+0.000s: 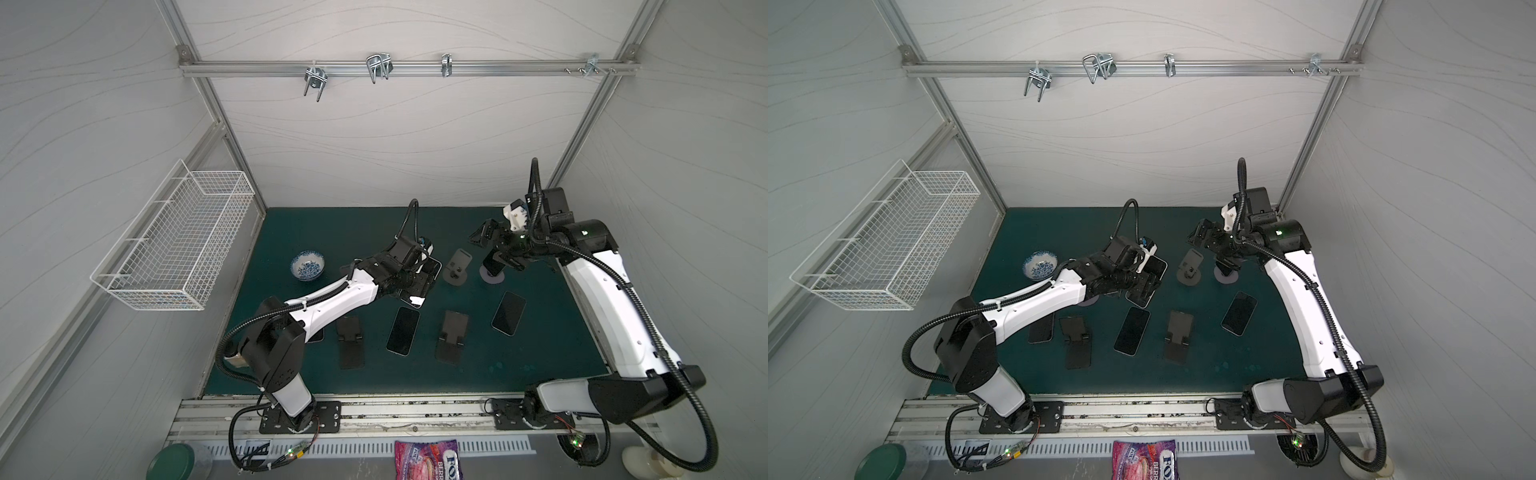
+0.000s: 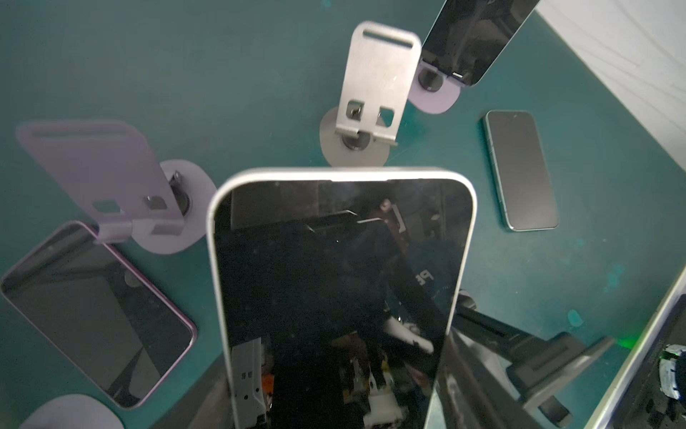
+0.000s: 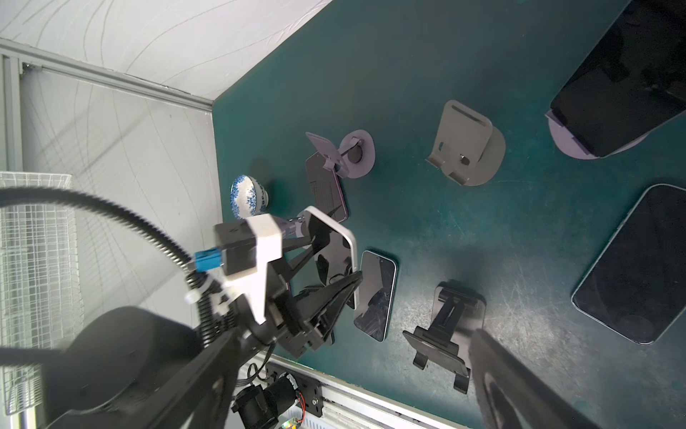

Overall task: Remove the phone from the phone stand
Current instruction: Place the phone at the center of the table.

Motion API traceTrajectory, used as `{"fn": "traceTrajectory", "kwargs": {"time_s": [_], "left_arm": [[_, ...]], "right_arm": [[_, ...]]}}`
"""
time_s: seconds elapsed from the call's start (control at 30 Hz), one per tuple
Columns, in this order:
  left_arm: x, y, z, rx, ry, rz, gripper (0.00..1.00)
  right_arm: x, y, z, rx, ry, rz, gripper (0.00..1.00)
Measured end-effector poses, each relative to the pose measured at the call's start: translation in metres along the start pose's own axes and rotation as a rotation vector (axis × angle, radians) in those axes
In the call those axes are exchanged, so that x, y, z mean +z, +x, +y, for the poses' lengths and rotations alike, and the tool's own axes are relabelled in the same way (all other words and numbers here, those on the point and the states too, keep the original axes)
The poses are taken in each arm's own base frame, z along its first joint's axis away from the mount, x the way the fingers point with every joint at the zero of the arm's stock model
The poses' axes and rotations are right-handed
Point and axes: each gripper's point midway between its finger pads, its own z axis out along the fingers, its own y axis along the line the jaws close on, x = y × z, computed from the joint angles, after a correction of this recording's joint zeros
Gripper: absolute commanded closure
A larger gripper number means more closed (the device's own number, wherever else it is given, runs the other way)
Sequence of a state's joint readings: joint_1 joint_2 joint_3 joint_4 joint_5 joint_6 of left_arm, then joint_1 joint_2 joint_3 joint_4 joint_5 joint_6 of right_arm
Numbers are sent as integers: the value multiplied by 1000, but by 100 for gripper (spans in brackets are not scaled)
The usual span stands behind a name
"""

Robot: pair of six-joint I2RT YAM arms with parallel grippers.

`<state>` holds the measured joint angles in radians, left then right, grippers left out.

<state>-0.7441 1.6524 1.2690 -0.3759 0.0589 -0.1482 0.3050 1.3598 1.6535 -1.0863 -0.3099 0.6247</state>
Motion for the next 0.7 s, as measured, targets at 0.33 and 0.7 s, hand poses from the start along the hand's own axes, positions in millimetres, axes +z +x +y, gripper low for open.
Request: {"fn": "traceTrajectory", "kwargs": {"time_s": [0.33, 0.7], "left_arm": [[46, -11, 6, -33, -35, 21, 33], [81, -13, 11, -76, -64, 56, 33]], "right_arm": [[1, 5, 6, -18, -15, 15, 4], [1, 4, 5, -38, -10, 10, 4]]}}
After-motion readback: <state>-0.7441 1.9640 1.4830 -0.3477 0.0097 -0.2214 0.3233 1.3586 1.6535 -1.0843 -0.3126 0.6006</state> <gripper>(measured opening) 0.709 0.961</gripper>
